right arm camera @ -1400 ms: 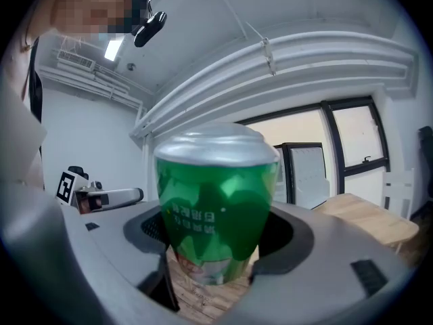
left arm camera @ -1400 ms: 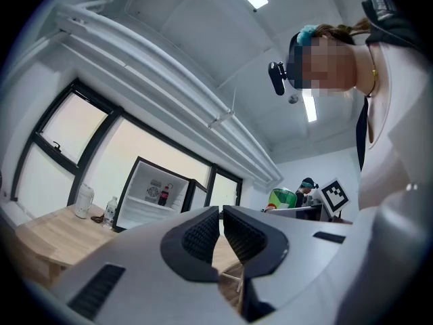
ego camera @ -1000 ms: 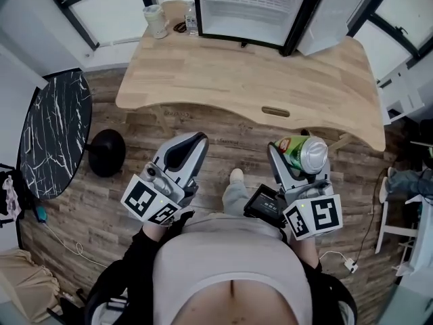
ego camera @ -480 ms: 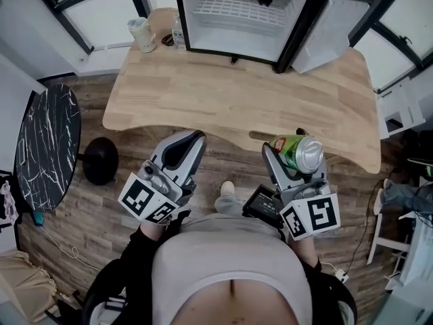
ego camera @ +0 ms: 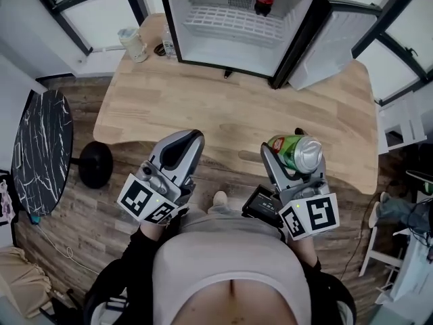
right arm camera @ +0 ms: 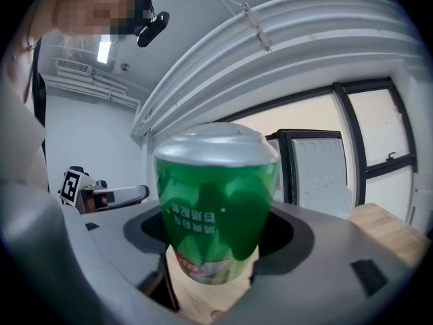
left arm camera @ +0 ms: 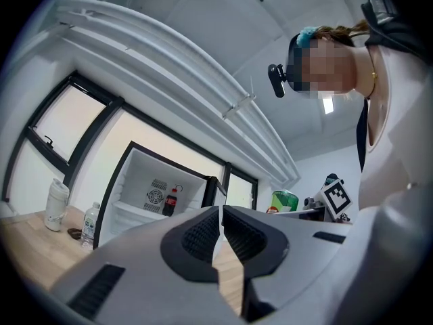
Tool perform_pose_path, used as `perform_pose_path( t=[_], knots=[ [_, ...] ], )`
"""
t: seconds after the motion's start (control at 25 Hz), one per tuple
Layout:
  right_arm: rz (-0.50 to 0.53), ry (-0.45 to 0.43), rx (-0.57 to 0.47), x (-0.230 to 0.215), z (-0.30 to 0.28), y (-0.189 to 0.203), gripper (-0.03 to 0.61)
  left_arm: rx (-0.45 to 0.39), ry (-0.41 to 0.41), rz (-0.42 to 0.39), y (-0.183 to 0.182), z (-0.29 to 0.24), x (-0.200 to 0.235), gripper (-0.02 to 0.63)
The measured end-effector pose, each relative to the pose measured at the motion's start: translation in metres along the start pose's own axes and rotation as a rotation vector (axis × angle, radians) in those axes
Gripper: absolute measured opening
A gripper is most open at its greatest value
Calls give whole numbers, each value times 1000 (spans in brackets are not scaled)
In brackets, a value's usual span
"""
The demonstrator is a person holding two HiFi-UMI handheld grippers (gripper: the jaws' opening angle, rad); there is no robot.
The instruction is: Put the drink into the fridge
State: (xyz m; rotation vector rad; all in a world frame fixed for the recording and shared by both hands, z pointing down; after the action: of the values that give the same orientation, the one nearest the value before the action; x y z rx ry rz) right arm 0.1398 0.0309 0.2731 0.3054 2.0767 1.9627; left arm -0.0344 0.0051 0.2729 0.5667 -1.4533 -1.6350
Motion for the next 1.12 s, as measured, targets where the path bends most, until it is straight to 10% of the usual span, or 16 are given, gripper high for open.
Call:
perform_pose_path(
  t=[1.12],
  knots=[
    [-56, -14, 36, -35, -68, 14, 354, 37, -10, 24, 12, -49, 54, 23]
  ],
)
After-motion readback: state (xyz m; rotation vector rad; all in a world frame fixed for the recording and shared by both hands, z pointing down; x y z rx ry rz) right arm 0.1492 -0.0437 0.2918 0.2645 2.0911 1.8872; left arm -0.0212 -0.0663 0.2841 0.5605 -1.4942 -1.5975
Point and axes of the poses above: the fingertips, and each gripper's own axes: z backward along the fingers, x to its left, y out of its underside, the point moved 1 cm from there along z, backward along the fingers
